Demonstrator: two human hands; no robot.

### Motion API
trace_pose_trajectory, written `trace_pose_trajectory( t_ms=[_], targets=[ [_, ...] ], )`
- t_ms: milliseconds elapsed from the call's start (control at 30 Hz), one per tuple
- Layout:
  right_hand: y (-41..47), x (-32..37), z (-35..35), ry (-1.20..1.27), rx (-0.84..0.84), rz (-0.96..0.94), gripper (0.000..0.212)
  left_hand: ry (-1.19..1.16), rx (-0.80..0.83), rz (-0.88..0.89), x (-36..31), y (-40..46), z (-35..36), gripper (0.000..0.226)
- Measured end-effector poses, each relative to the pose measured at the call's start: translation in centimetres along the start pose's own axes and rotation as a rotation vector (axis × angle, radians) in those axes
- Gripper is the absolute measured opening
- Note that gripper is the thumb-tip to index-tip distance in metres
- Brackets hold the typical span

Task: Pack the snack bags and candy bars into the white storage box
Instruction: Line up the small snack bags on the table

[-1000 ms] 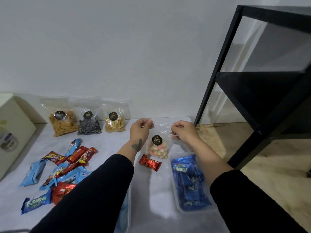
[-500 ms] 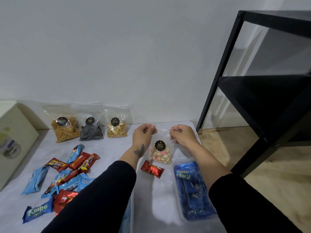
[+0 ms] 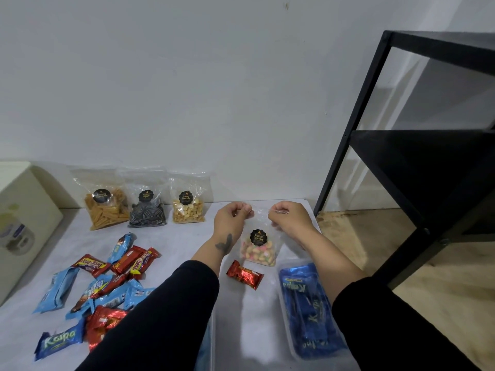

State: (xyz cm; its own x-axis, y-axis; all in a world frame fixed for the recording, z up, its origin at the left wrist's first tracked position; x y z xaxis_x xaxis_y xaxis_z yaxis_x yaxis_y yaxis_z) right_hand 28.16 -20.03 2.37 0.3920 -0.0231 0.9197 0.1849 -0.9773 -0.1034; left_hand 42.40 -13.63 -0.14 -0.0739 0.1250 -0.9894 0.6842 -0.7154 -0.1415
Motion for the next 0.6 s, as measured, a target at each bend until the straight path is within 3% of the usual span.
trace_pose_trajectory(
  t_ms=[167, 600],
  targets=[
    [-0.1, 0.7, 0.3, -0.053, 0.007, -0.064, 0.002, 0.018, -0.008, 0.019, -0.3, -0.1, -0.1, 0.015],
    [0.4, 1.9, 0.8, -0.278, 0.009, -0.137, 0.015, 0.048, 0.0, 0.059, -0.7, -0.2, -0.1, 0.012]
  ],
)
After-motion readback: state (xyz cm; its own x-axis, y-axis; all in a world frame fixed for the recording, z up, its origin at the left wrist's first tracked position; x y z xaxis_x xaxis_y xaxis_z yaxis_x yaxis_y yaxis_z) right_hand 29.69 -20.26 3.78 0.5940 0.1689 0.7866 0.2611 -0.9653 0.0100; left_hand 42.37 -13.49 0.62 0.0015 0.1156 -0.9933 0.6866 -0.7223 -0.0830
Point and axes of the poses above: each hand's wrist, its own y-axis towards the middle knuckle, its own z-axis out of the palm, x = y × z, the point moved 2 cm from there along y, towards the middle knuckle, and after that the axes turned 11 degrees about -x, right-handed, at the moved point
